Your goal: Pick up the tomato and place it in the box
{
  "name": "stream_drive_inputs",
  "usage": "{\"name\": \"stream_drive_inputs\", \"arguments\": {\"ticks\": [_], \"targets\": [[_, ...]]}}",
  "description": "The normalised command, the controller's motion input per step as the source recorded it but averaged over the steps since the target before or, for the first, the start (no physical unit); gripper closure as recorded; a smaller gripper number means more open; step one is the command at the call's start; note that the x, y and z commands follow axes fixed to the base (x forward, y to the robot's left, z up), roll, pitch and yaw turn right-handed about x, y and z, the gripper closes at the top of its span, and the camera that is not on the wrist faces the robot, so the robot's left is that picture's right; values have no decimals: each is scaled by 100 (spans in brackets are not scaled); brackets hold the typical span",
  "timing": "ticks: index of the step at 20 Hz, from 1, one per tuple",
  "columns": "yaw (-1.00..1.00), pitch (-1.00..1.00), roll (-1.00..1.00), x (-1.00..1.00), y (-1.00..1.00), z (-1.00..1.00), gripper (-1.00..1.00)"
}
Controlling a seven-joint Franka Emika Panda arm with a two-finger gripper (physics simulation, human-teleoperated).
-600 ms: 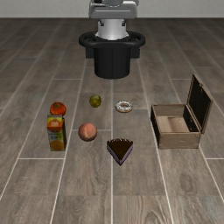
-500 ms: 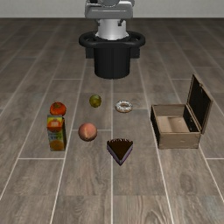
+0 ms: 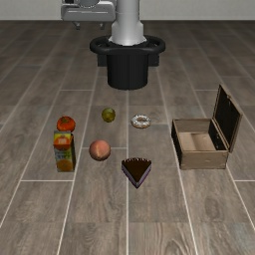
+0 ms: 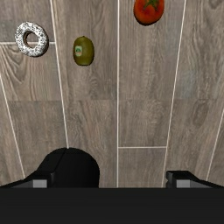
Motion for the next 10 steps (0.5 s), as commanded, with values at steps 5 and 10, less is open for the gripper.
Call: {"name": "stream_drive_inputs", "arguments": {"ticks": [5,10], "targets": [[0,0,0,0,-100,0,-100],[0,0,0,100,0,0,-100]]}}
